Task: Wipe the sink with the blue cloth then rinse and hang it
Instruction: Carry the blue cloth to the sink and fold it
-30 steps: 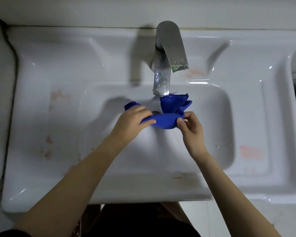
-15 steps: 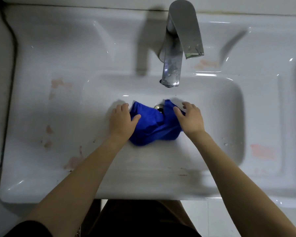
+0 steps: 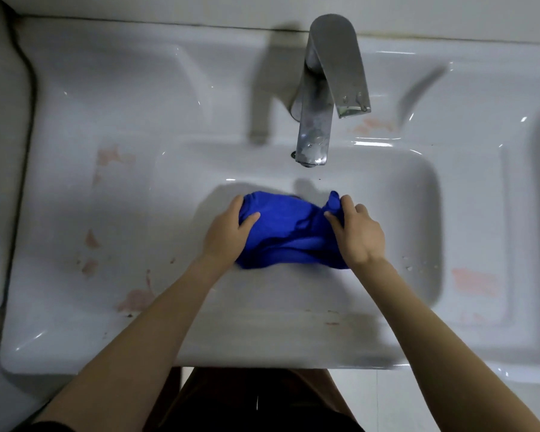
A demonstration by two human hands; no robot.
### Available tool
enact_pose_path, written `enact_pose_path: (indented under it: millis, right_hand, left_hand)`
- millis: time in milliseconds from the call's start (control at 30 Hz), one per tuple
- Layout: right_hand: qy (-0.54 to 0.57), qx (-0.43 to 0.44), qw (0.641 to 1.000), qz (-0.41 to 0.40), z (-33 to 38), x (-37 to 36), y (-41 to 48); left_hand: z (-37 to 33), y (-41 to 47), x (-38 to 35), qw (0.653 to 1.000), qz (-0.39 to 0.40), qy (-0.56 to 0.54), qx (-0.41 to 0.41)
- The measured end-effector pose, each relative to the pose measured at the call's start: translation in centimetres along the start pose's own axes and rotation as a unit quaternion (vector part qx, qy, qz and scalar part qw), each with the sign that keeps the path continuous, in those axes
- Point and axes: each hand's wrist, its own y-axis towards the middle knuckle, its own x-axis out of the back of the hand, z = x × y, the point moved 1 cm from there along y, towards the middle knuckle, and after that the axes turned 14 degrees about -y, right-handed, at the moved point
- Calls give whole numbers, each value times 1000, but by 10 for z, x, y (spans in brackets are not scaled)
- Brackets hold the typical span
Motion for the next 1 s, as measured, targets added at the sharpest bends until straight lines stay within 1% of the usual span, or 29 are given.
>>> enact_pose_path:
  millis: [67, 133, 167, 200, 267, 300, 333, 433, 467, 533, 600, 667, 767, 833, 900, 933, 1000]
  right_hand:
    - [99, -11, 993, -56, -10, 9, 0]
    - [199, -63, 974, -90, -22, 10, 3]
    - [205, -101, 970, -82, -26, 7, 5]
    - [179, -130, 974, -58, -30, 0, 8]
    - [86, -153, 984, 8, -34, -18, 11]
    - [64, -154, 986, 23, -32, -23, 13]
    - [66, -156, 985, 23, -29, -26, 14]
    - [122, -172, 978, 5, -18, -28, 16]
    - [153, -178, 972, 6, -17, -29, 15]
    - [212, -190, 958, 7, -16, -29, 11]
    - [226, -195, 954, 2, -19, -27, 7]
    - [235, -182, 955, -14, -20, -22, 3]
    - [293, -157, 942, -54, -20, -7, 1]
    - [328, -134, 931, -85, -20, 2, 1]
    - [333, -118, 930, -102, -22, 4, -1]
    - [316, -116, 937, -93, -24, -1, -3]
    - [228, -116, 966, -27, -27, -17, -3]
  left_hand:
    - [-6, 3, 9, 998, -28, -56, -17]
    - [-3, 11, 16, 993, -61, -100, -9]
    - [2, 16, 18, 992, -70, -109, 11]
    - [9, 21, 18, 991, -73, -104, 40]
    - [23, 26, 13, 990, -68, -66, 101]
    - [29, 27, 9, 990, -64, -52, 115]
    - [32, 28, 5, 990, -62, -42, 119]
    - [31, 28, -5, 989, -78, -17, 124]
    - [28, 29, -8, 989, -81, -10, 124]
    - [20, 28, -13, 992, -85, -6, 94]
    - [16, 25, -14, 994, -93, -27, 56]
    - [11, 20, -10, 995, -83, -54, 25]
    - [2, 17, -2, 997, -57, -32, -47]
    - [-3, 19, 5, 995, -60, -23, -78]
    - [2, 23, 10, 994, -75, -21, -73]
    - [8, 24, 12, 996, -76, -9, -48]
    - [22, 24, 14, 997, -49, 56, 20]
